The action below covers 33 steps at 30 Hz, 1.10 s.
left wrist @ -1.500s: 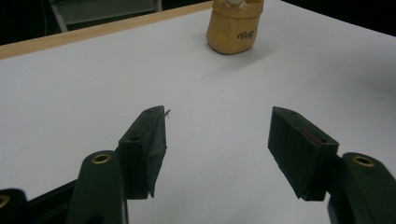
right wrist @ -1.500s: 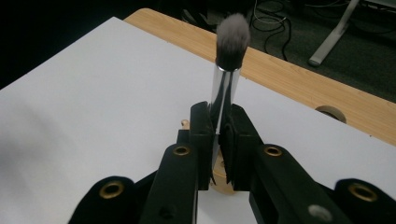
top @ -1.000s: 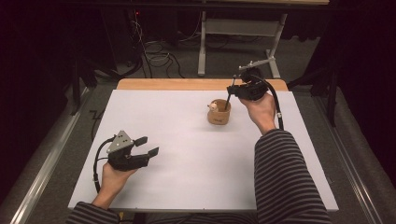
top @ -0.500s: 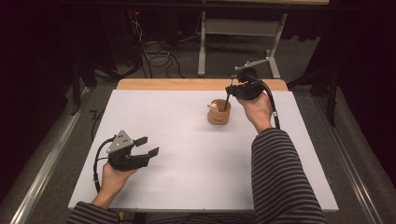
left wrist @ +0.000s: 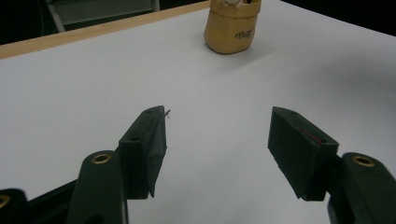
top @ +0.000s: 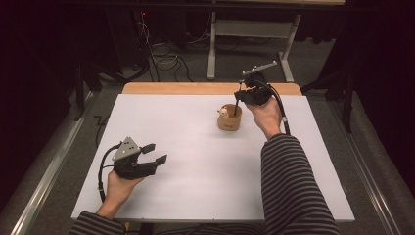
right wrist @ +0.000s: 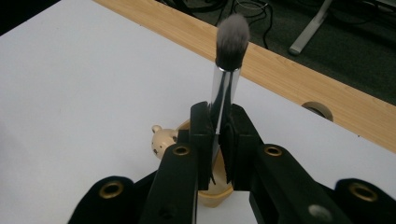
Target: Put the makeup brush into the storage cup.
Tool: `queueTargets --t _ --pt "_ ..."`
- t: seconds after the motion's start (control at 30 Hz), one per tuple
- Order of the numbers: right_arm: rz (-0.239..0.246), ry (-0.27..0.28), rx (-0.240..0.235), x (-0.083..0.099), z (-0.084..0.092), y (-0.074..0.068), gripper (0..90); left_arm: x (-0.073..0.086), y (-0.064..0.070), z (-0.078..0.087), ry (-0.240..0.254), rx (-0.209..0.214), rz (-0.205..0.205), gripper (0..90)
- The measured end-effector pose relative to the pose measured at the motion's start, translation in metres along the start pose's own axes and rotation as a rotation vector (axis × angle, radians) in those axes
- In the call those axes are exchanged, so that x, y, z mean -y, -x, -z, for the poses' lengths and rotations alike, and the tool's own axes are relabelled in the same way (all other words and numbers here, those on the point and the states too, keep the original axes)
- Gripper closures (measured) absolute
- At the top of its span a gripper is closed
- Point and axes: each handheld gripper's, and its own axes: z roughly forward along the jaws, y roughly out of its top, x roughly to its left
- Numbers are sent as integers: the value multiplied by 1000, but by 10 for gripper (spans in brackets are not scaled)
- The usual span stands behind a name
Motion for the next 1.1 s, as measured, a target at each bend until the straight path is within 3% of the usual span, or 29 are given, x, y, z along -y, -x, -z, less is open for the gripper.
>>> queueTargets --t 1.1 --pt "20 -46 29 1 -18 -3 846 0 1 0 2 6 3 374"
